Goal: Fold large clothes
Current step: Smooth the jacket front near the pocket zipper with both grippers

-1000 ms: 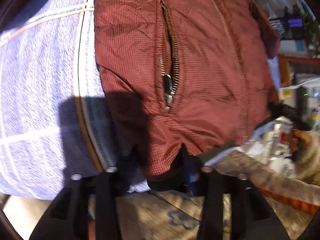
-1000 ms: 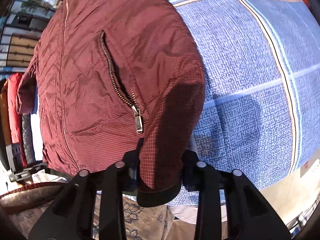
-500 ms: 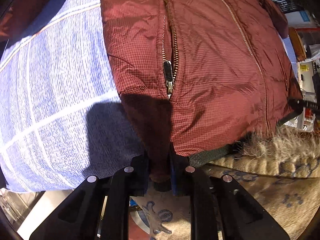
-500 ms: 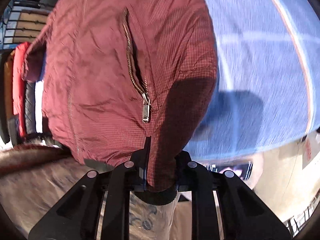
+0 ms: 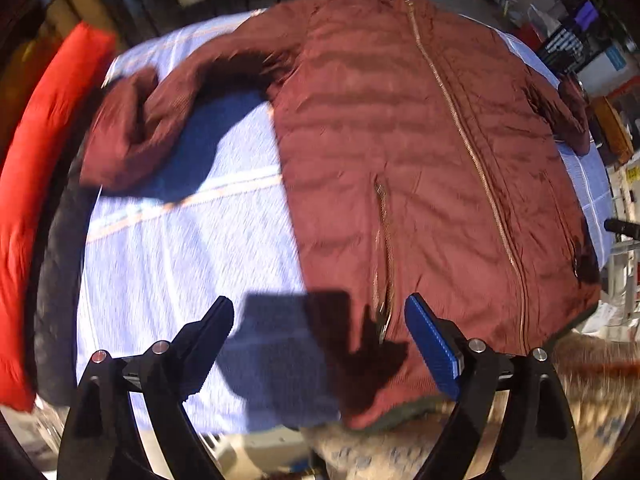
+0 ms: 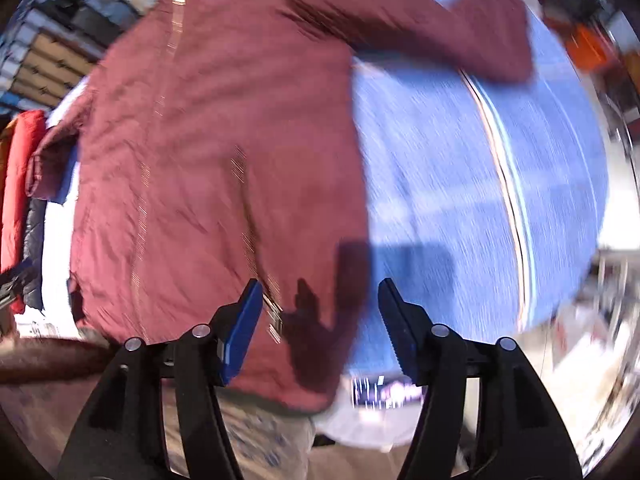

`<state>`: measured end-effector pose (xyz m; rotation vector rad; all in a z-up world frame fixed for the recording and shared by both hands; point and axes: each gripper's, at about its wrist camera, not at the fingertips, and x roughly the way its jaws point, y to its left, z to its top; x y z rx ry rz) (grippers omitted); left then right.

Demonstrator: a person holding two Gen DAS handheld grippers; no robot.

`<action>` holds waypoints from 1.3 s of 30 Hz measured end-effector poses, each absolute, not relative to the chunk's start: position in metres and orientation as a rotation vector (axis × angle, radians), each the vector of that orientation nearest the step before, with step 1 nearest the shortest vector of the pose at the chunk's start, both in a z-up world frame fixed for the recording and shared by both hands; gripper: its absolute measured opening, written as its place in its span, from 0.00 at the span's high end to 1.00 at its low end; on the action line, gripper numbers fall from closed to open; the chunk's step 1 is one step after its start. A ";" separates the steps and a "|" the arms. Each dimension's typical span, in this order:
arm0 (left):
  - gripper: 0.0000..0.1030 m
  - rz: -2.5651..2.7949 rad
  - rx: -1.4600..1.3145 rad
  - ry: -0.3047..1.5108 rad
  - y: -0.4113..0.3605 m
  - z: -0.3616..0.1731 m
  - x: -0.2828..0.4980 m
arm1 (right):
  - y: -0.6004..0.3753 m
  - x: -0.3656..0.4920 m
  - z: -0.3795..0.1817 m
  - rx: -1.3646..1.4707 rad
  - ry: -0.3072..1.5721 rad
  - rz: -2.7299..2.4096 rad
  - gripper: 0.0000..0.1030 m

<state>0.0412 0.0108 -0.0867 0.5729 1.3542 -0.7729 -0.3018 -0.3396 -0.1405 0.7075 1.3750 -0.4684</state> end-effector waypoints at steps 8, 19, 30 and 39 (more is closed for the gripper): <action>0.14 -0.815 0.655 1.422 -0.064 -0.163 0.005 | -0.294 -0.221 -0.202 0.569 1.509 -0.346 0.27; 0.05 -0.763 0.691 1.453 -0.064 -0.209 -0.002 | -0.300 -0.225 -0.243 0.648 1.550 -0.422 0.04; 0.04 -0.731 0.739 1.520 -0.097 -0.226 0.005 | -0.349 -0.187 -0.215 0.781 1.534 -0.398 0.05; 0.04 -0.720 0.744 1.517 -0.099 -0.226 0.005 | -0.547 -0.201 -0.120 0.752 1.195 -0.856 0.05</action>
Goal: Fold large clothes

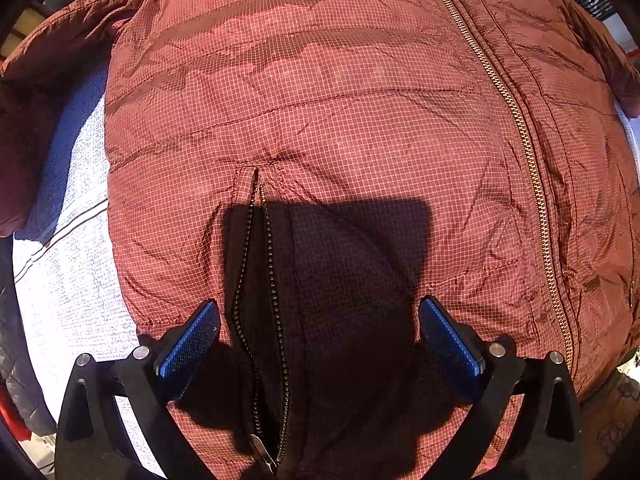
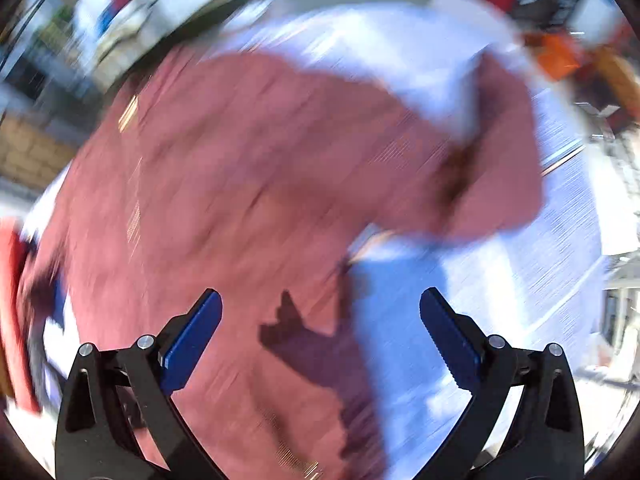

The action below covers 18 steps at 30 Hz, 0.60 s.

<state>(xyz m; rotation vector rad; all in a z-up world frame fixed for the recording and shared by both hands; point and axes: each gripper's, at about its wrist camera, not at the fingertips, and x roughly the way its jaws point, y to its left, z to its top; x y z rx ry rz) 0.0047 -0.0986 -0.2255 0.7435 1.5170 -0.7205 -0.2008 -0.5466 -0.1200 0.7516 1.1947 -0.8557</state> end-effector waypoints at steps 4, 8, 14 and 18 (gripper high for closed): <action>0.04 -0.708 0.754 1.522 -0.100 -0.227 0.005 | -0.635 -0.215 -0.138 0.817 1.185 -1.068 0.05; 0.04 -0.694 0.765 1.541 -0.104 -0.228 0.004 | -0.697 -0.225 -0.169 0.814 1.273 -1.185 0.05; 0.04 -0.677 0.775 1.557 -0.114 -0.235 0.006 | -0.714 -0.238 -0.222 0.970 1.323 -1.162 0.20; 0.04 -0.672 0.776 1.561 -0.117 -0.239 0.008 | -0.711 -0.254 -0.229 1.030 1.294 -1.126 0.59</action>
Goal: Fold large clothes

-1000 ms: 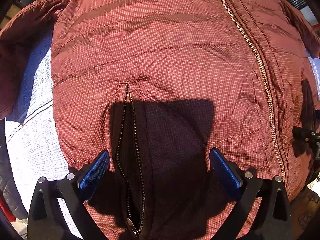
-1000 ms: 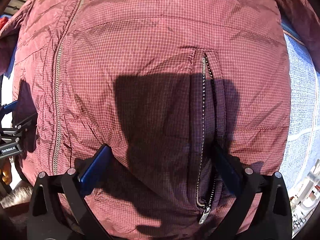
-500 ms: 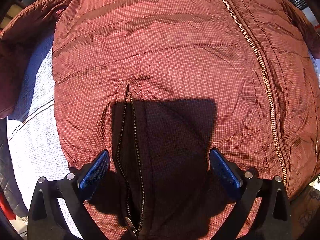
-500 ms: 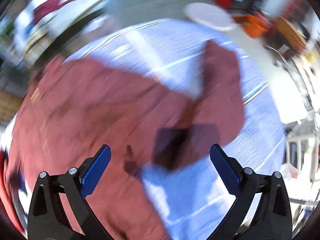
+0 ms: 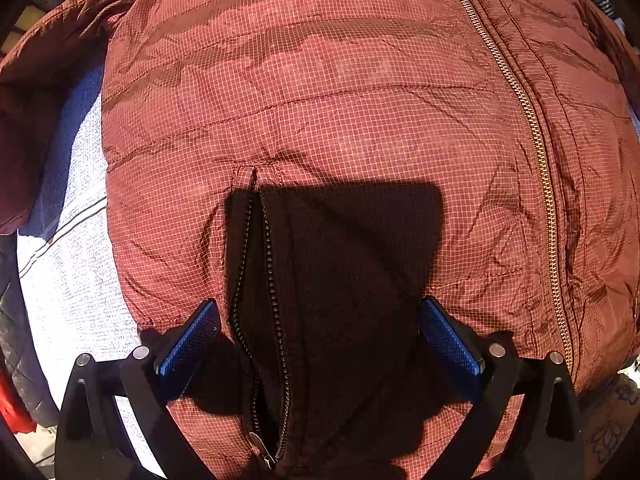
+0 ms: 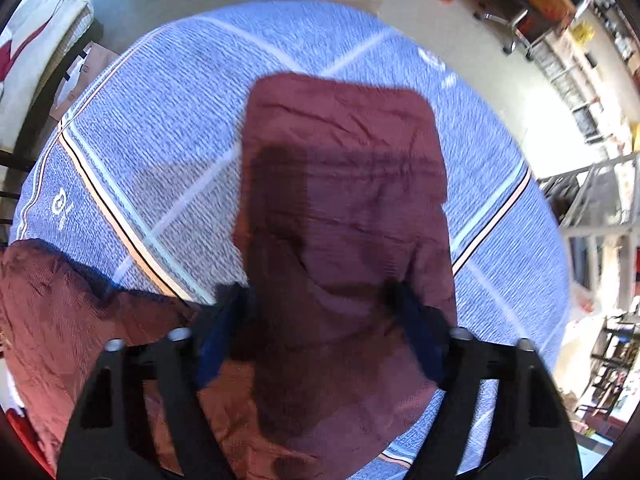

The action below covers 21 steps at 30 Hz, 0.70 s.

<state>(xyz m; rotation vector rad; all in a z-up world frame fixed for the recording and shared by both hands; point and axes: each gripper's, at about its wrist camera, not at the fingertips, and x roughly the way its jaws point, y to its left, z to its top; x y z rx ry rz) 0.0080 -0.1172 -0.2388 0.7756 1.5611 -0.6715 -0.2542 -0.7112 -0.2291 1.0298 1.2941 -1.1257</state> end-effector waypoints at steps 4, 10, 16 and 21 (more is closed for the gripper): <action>0.04 -0.671 0.772 1.567 -0.117 -0.242 0.011 | -0.721 -0.282 -0.184 0.929 1.171 -1.150 0.86; 0.04 -0.681 0.757 1.544 -0.107 -0.239 0.012 | -0.722 -0.367 -0.114 1.002 0.832 -1.267 0.87; 0.04 -0.680 0.753 1.535 -0.105 -0.239 0.012 | -0.692 -0.384 -0.127 1.075 0.824 -1.318 0.90; 0.04 -0.679 0.752 1.530 -0.103 -0.237 0.010 | -0.694 -0.334 -0.095 0.930 0.814 -1.234 0.91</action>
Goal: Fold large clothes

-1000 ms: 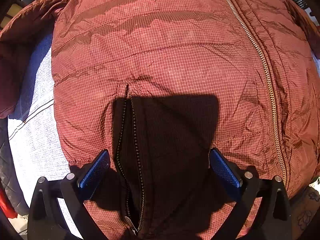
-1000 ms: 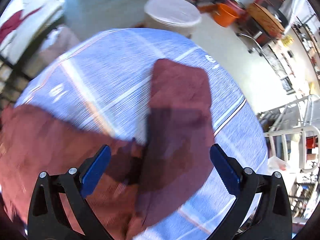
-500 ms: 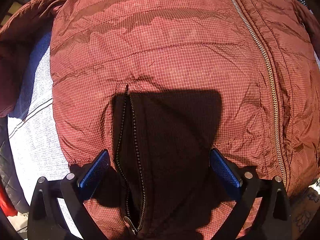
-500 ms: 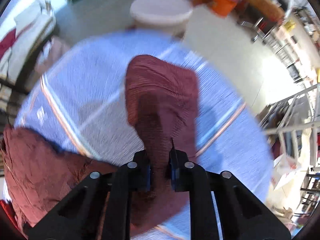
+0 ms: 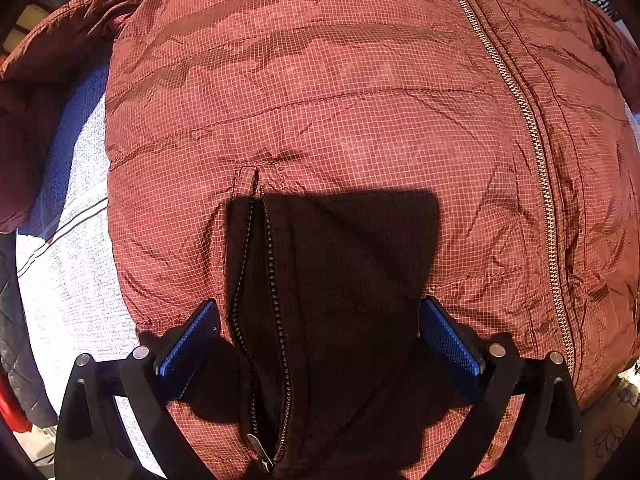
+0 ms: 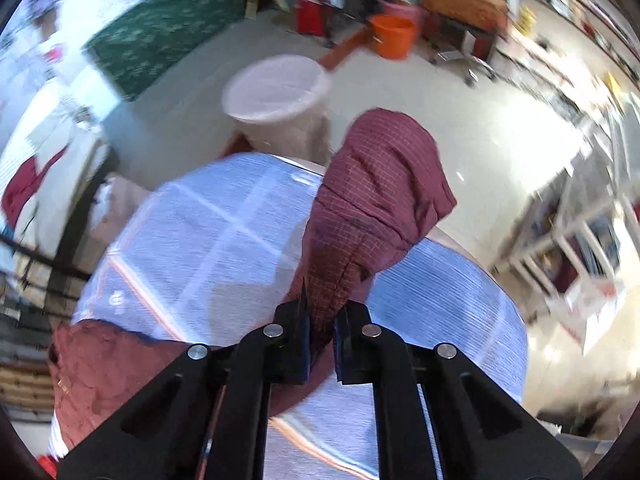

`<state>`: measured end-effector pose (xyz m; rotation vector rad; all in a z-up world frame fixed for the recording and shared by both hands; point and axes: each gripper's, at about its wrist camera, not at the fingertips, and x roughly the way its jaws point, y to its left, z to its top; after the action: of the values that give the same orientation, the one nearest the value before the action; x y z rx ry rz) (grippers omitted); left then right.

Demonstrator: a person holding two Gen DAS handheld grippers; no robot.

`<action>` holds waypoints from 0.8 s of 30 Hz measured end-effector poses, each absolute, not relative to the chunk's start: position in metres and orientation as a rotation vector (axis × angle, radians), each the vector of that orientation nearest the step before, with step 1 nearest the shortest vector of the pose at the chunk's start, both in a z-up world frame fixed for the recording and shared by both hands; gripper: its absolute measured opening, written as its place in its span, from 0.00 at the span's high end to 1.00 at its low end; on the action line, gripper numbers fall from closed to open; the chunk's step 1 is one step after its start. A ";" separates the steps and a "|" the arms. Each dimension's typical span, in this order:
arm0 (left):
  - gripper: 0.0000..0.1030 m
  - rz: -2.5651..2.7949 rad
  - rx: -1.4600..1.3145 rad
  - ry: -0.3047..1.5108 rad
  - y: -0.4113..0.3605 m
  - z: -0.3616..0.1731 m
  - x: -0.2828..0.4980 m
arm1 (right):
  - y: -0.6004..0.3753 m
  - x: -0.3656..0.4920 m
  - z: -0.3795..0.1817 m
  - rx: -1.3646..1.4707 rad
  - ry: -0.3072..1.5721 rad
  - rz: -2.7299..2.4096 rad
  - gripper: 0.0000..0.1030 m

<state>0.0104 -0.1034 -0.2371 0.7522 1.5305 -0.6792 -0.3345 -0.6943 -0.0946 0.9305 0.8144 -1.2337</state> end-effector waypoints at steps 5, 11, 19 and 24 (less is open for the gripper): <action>0.05 -0.690 0.734 1.511 -0.098 -0.227 0.002 | -0.658 -0.203 -0.021 0.676 0.747 -0.992 0.91; 0.06 -0.692 0.650 1.498 -0.087 -0.209 0.000 | -0.557 -0.040 0.021 0.396 0.757 -0.615 0.91; 0.06 -0.653 0.556 1.438 -0.055 -0.173 0.006 | -0.373 0.089 -0.040 0.133 0.924 -0.238 0.91; 0.06 -0.621 0.530 1.417 -0.036 -0.159 0.010 | -0.292 0.110 -0.111 -0.067 1.073 -0.139 0.91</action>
<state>0.0099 -0.0358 -0.1588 0.5296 1.4168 -0.6208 0.1101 -0.2919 -0.1108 -0.0668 1.0735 -0.1386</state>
